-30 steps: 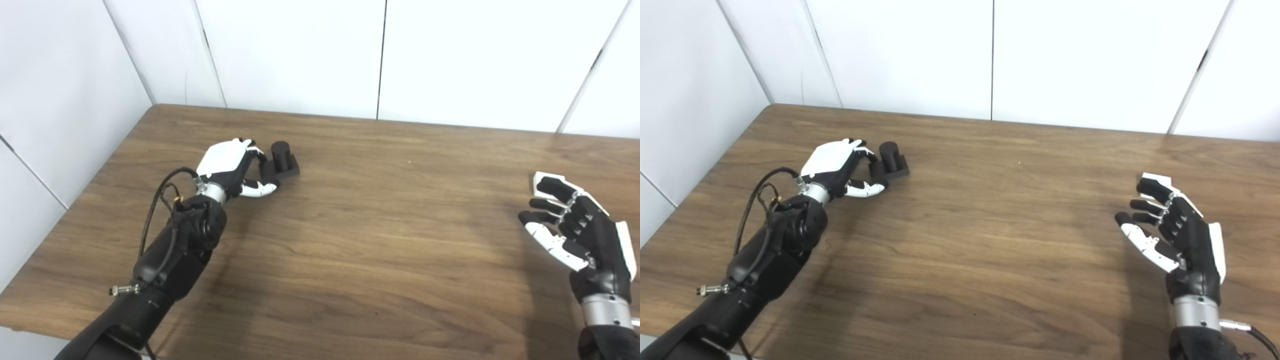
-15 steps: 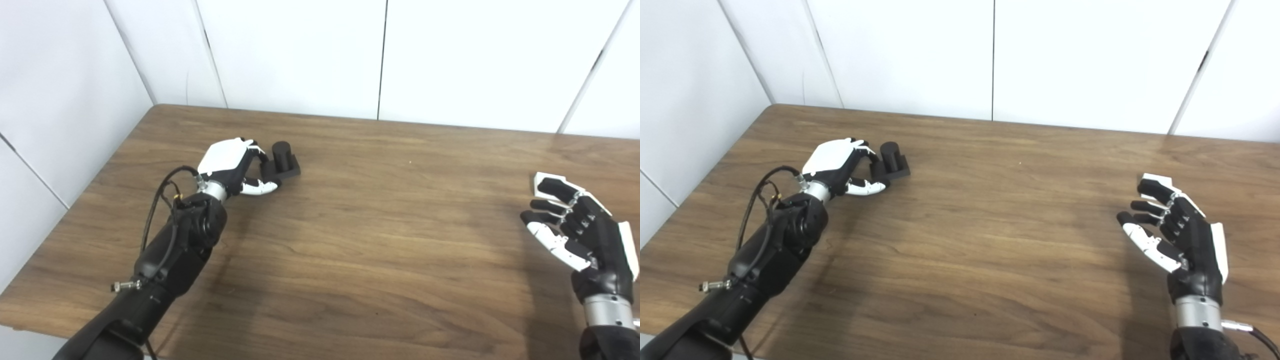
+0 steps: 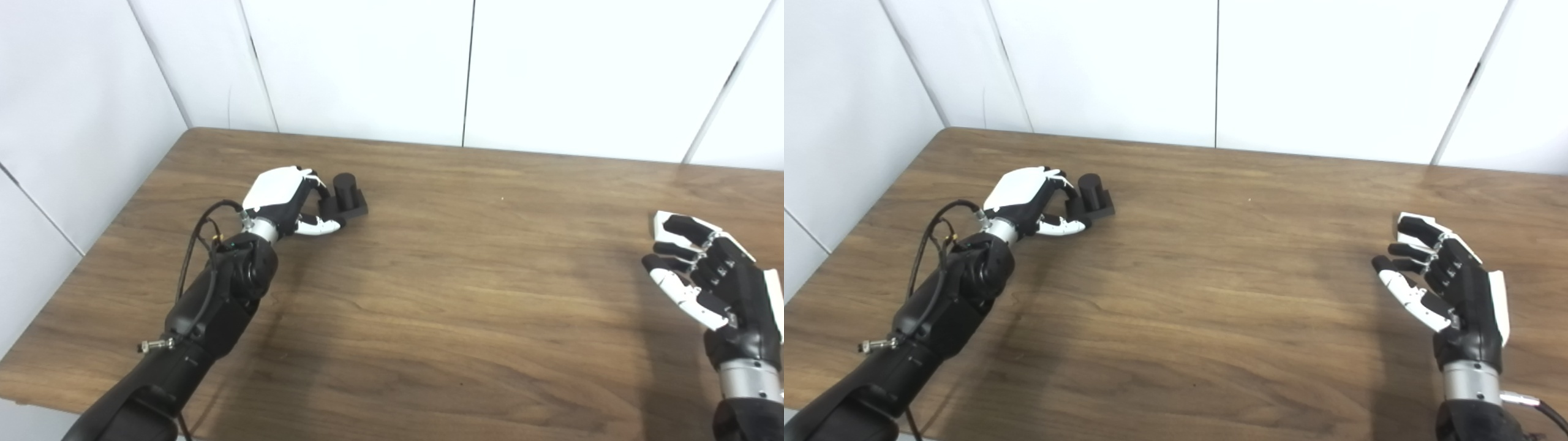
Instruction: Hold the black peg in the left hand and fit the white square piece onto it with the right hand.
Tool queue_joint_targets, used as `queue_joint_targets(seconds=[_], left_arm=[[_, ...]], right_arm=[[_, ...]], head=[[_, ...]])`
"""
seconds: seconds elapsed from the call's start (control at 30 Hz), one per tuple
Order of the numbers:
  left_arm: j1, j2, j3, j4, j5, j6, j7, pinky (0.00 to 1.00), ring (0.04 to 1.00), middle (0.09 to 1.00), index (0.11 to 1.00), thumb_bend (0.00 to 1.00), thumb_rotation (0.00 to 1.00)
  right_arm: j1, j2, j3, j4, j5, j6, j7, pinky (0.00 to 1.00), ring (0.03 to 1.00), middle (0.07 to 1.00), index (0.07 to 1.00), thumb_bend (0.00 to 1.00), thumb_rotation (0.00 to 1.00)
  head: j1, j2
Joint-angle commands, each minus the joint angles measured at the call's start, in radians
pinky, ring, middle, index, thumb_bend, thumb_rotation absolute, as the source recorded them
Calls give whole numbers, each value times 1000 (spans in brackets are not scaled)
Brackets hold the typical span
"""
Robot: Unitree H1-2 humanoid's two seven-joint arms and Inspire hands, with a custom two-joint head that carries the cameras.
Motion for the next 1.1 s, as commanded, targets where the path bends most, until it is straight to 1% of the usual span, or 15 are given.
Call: queue_joint_targets(seconds=[0.0, 0.17, 0.2, 0.23, 0.3, 0.43, 0.6, 0.73, 0.83, 0.87, 1.07], left_arm=[[-23, 10, 2, 13, -2, 6, -3, 930, 968, 901, 616, 732, 335], [-20, 9, -1, 10, -16, 7, -5, 911, 946, 882, 575, 724, 294], [-20, 9, 0, 10, -19, 5, -2, 901, 936, 875, 526, 600, 171], [-19, 9, -1, 10, -21, 4, -1, 897, 933, 872, 509, 559, 129], [-17, 8, -2, 7, -24, 6, -1, 895, 925, 866, 496, 526, 97], [-16, 10, -8, 3, -33, 6, -8, 896, 915, 861, 491, 515, 84], [-13, 13, -9, 5, -48, -3, -19, 904, 914, 860, 490, 515, 86], [-8, 16, -7, 2, -69, -13, -26, 917, 917, 862, 490, 515, 86], [-5, 20, -6, 5, -94, -34, -35, 926, 920, 870, 490, 515, 86], [-4, 22, -6, 5, -100, -44, -38, 923, 921, 871, 490, 515, 87], [-2, 44, -25, -2, -139, -103, -81, 916, 947, 884, 492, 516, 91]], right_arm=[[-23, 2, -8, -29, 4, -11, -8, 589, 639, 735, 690, 428, 9], [-22, 0, -9, -28, 7, -14, -6, 593, 647, 738, 694, 417, 0], [-22, 0, -9, -26, 8, -16, -6, 595, 646, 739, 692, 418, 7], [-22, -1, -9, -25, 8, -16, -6, 596, 646, 739, 692, 419, 10], [-22, -3, -11, -26, 11, -15, -3, 603, 648, 741, 693, 420, 31], [-23, -2, -12, -36, 19, 0, -1, 618, 654, 742, 697, 412, 18], [-22, -3, -11, -33, 18, 1, -3, 621, 654, 747, 701, 413, 49], [-22, -5, -11, -30, 17, -7, -2, 627, 654, 750, 704, 401, 35], [-22, -3, -9, -35, 15, 1, -3, 623, 649, 743, 696, 407, 43], [-24, -3, -9, -32, 14, 0, -4, 626, 652, 744, 696, 405, 31], [-29, -6, -6, -17, 12, -17, -1, 610, 649, 750, 702, 405, 21]], head=[[1, 1], [-1, 3], [-1, 3], [-1, 3], [0, 4], [0, 5], [0, 5], [0, 8], [-3, 9], [-5, 9], [-16, 10]])
